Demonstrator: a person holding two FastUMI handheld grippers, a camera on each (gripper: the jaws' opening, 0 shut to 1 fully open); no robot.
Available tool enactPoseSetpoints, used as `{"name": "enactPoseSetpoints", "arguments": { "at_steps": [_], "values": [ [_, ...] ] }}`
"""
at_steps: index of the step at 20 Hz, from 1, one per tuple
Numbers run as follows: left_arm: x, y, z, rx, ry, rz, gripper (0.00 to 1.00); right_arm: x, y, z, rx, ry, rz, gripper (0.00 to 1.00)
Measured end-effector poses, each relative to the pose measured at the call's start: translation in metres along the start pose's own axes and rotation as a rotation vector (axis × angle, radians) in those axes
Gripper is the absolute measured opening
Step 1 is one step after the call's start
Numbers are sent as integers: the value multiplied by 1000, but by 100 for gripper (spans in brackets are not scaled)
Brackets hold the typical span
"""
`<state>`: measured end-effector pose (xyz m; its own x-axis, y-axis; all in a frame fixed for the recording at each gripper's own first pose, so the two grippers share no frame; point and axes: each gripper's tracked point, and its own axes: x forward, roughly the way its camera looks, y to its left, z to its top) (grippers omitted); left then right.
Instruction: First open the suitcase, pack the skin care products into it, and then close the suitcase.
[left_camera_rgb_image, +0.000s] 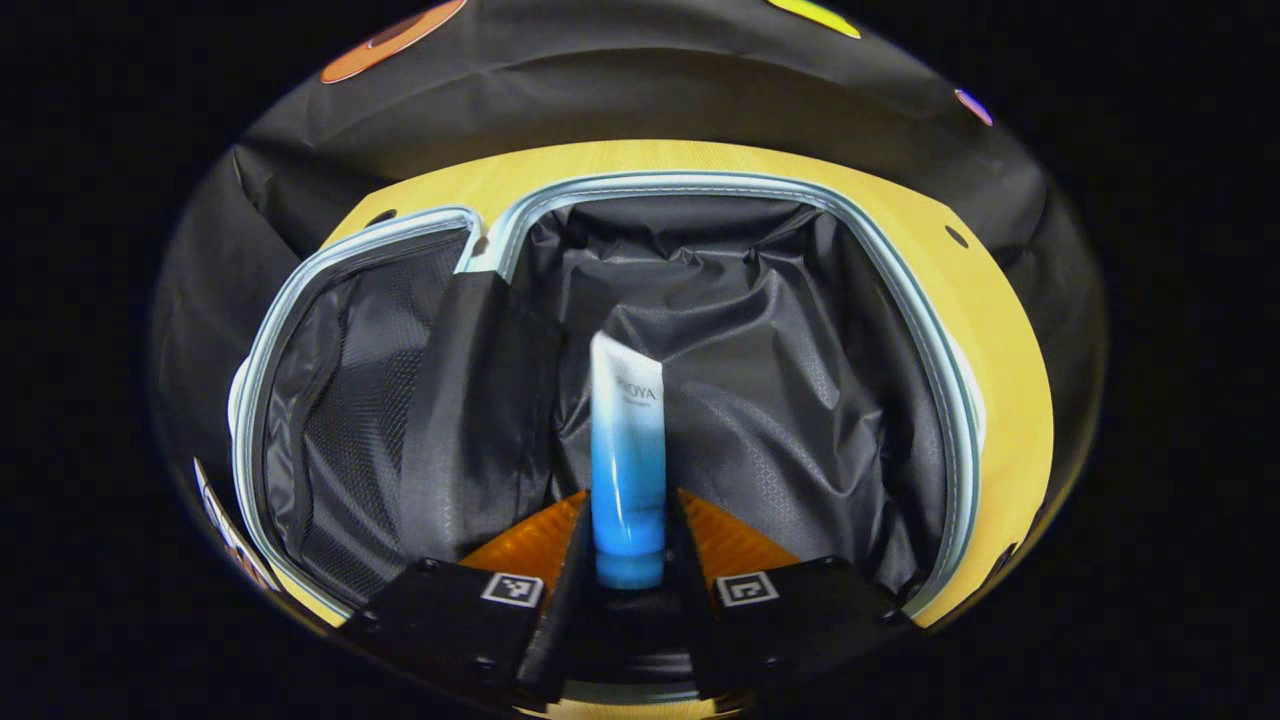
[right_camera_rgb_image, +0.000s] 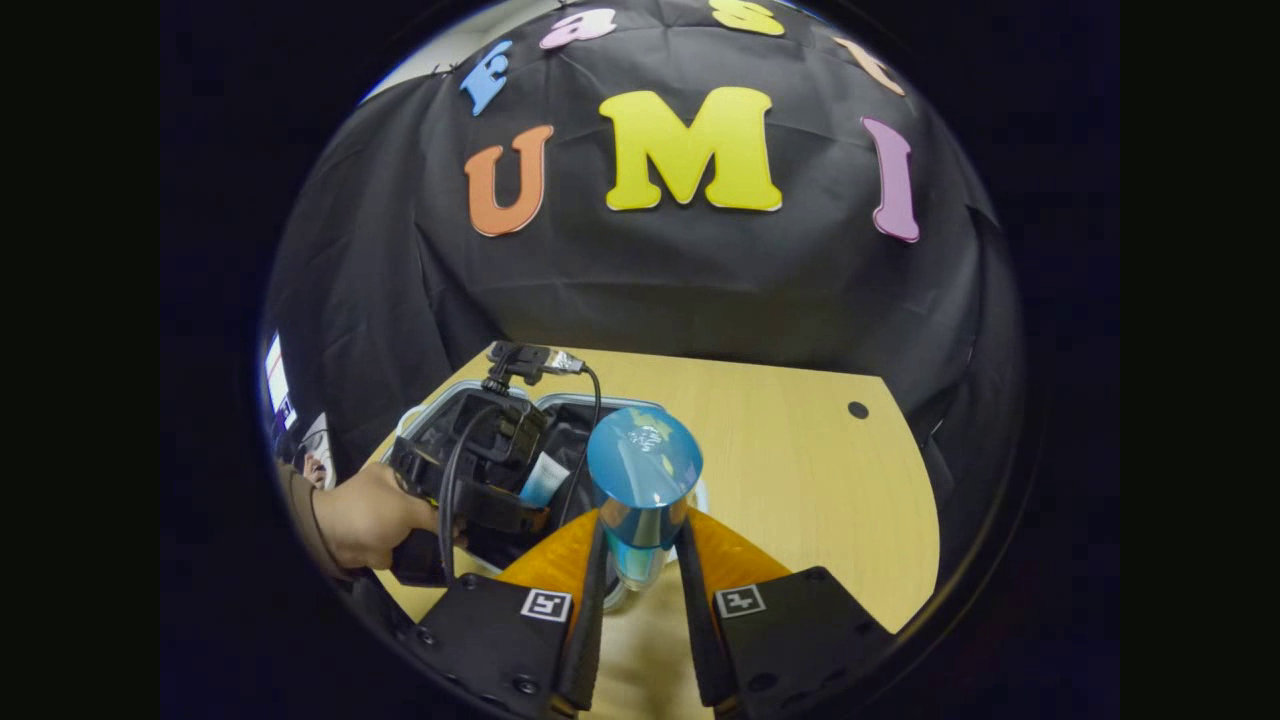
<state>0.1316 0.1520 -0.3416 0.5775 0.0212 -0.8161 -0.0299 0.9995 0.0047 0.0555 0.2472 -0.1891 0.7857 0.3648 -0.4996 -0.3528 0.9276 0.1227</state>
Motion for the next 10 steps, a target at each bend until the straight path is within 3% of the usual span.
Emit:
{"name": "enactPoseSetpoints", "arguments": {
  "at_steps": [2, 3, 6, 10],
  "values": [
    [-21, -1, 10, -2, -90, -30, 77, 10, 12, 2, -5, 11, 18, 35],
    [-33, 4, 15, 0, -137, -32, 85, 17, 17, 2, -7, 16, 22, 35],
    [-74, 24, 19, 1, -267, -32, 91, 37, 30, -2, 30, 57, 26, 35],
    [-125, 105, 25, 36, -476, 42, 93, 68, 53, -25, 35, 156, 19, 35]
  ]
}}
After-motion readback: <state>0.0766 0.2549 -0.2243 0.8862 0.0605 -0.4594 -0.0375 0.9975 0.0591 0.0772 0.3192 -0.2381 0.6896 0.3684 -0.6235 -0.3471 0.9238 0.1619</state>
